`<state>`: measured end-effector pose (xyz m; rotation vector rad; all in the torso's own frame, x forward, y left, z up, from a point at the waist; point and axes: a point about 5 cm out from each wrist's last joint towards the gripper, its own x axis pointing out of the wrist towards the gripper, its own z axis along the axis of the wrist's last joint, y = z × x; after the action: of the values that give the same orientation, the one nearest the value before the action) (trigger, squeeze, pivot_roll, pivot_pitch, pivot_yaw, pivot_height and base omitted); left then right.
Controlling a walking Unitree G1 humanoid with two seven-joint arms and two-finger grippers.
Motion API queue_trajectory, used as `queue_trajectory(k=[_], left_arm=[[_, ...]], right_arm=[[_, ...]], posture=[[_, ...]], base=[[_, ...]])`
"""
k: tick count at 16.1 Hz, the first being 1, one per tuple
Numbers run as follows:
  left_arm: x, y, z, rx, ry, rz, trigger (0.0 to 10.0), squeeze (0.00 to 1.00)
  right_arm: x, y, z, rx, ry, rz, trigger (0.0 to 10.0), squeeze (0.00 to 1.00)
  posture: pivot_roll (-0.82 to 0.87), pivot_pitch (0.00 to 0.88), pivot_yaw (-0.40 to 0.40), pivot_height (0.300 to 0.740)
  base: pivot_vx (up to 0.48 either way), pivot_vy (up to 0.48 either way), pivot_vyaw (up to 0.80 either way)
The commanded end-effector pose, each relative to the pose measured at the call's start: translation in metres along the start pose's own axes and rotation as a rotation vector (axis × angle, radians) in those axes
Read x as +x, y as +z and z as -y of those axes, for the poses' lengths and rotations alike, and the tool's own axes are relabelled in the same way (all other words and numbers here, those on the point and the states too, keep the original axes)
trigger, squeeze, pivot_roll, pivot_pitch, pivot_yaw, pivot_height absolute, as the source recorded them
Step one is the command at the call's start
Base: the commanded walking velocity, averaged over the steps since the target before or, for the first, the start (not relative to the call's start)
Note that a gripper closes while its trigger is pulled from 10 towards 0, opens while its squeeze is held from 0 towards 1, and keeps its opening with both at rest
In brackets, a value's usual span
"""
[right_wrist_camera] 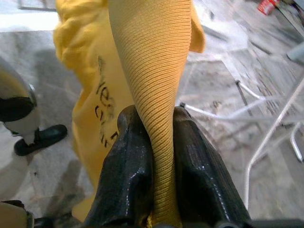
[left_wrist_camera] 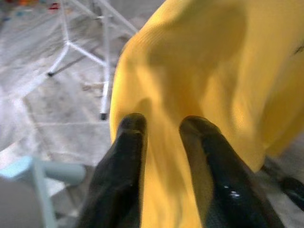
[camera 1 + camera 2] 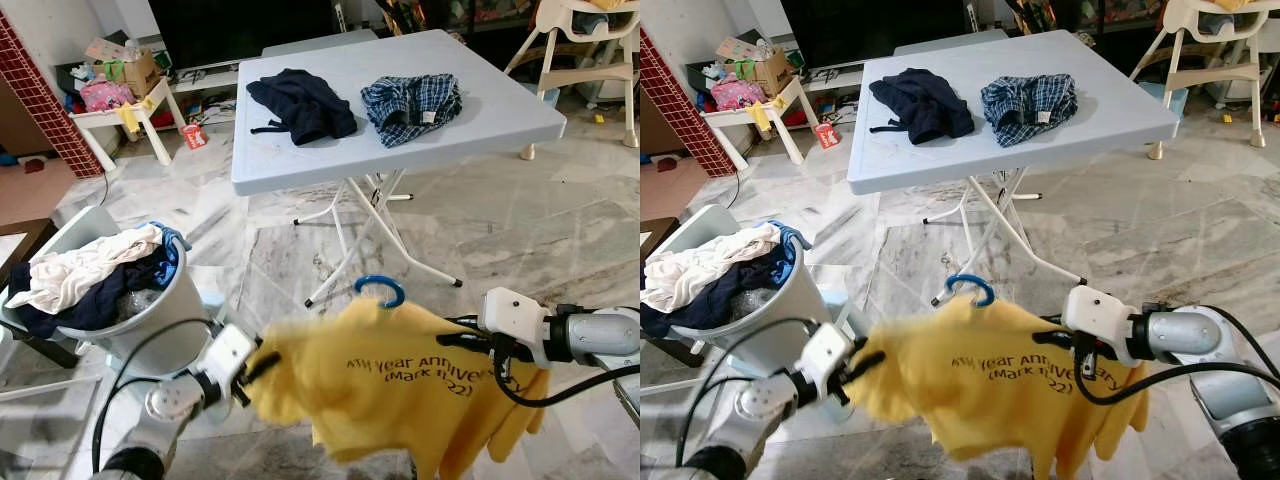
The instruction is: Hang hanger
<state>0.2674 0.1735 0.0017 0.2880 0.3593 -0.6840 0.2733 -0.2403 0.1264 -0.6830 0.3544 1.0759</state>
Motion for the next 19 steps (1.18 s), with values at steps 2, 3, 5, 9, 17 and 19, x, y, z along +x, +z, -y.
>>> queue_trajectory(k=[2, 3, 5, 9, 17, 19], left_arm=[[-0.008, -0.006, -0.016, 0.016, 0.085, -0.063, 0.0, 0.0], [-0.009, -0.006, -0.021, 0.015, 0.134, -0.074, 0.0, 0.0], [-0.014, -0.005, -0.036, -0.011, 0.252, -0.094, 0.0, 0.0], [-0.012, -0.005, -0.032, -0.024, 0.266, -0.073, 0.0, 0.0], [0.03, 0.06, 0.024, 0.072, -0.019, 0.253, 10.0, 0.0], [0.028, 0.071, 0.027, 0.127, -0.127, 0.277, 10.0, 0.0]], right_arm=[[-0.003, 0.005, 0.013, -0.04, -0.079, -0.007, 10.0, 0.0], [-0.002, 0.002, 0.018, -0.048, -0.128, -0.04, 10.0, 0.0], [0.0, -0.003, 0.031, -0.03, -0.238, -0.087, 10.0, 0.0], [0.008, 0.001, 0.026, -0.047, -0.201, -0.043, 10.0, 0.0], [0.038, 0.007, -0.026, -0.101, 0.014, 0.072, 10.0, 0.0], [0.032, -0.001, -0.03, -0.116, 0.053, 0.037, 10.0, 0.0]], posture=[[-0.2, 0.018, 0.161, 0.74], [-0.2, 0.017, 0.159, 0.74], [-0.19, 0.015, 0.156, 0.74], [-0.19, 0.011, 0.152, 0.74], [-0.19, 0.011, 0.161, 0.74], [-0.19, 0.012, 0.168, 0.74]], base=[[0.0, 0.0, 0.0], [0.0, 0.0, 0.0], [0.0, 0.0, 0.0], [0.0, 0.0, 0.0], [0.0, 0.0, 0.0], [0.0, 0.0, 0.0]])
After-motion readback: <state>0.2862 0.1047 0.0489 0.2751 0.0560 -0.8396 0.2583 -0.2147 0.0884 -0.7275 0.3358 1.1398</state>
